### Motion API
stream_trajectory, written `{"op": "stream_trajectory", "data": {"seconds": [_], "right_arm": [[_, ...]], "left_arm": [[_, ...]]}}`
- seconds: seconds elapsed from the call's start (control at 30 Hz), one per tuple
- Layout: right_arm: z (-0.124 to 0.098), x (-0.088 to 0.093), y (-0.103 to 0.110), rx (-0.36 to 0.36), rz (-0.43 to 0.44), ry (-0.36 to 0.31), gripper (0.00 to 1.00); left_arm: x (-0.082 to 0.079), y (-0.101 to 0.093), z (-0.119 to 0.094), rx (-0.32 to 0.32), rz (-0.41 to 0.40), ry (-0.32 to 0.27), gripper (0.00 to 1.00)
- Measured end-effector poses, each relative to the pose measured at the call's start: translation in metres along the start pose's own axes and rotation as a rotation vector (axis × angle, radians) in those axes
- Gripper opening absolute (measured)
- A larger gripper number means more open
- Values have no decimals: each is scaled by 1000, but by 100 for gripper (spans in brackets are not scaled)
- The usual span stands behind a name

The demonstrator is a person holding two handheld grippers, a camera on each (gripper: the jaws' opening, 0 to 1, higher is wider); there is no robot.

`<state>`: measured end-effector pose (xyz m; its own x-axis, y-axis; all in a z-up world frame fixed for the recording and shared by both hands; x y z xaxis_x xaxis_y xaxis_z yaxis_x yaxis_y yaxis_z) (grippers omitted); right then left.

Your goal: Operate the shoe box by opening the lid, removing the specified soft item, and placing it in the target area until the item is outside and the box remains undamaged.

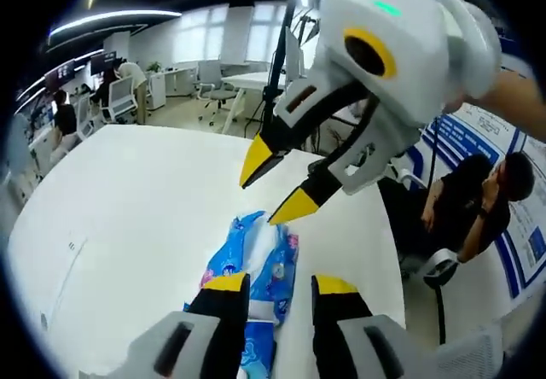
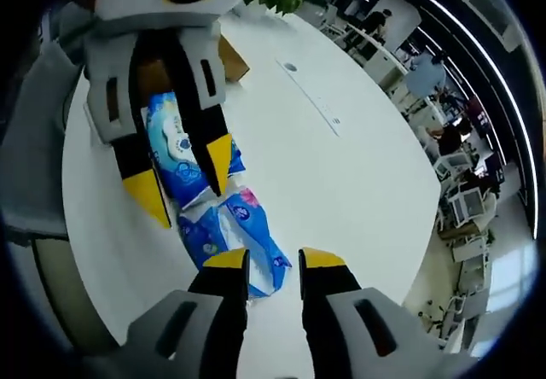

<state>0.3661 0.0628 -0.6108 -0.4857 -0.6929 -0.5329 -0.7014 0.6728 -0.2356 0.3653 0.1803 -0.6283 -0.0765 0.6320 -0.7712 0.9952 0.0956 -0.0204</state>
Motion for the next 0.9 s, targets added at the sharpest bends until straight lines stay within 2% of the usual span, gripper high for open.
{"op": "stream_trajectory", "data": {"seconds": [0.13, 0.3, 0.47, 0.6, 0.9], "right_arm": [[-9, -6, 7, 8, 32, -30, 32], [-22, -14, 21, 10, 55, -76, 36], [-33, -20, 31, 0, 136, -125, 46], [-40, -21, 38, 0, 153, -149, 48], [-49, -26, 57, -30, 198, -200, 57]], "left_arm": [[5, 1, -23, -34, -3, -6, 35], [12, -2, -53, -76, -24, -40, 44], [28, -11, -80, -113, -33, -78, 50], [38, -17, -100, -152, -24, -119, 52], [53, -23, -146, -223, -25, -159, 61]]}}
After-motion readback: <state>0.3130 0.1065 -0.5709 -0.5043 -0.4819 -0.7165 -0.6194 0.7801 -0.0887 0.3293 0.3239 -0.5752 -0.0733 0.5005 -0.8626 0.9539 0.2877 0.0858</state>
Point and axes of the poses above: the point that each gripper's makers call its tool centre point, and the gripper's own axes: z roughly forward along the fingers, y roughly to its left, x roughly out of its underside, the point moved 7 cm from there along -z, roughly backward along the fingers, and after that the axes turned 13 degrees about z, right-handed, at the moved point
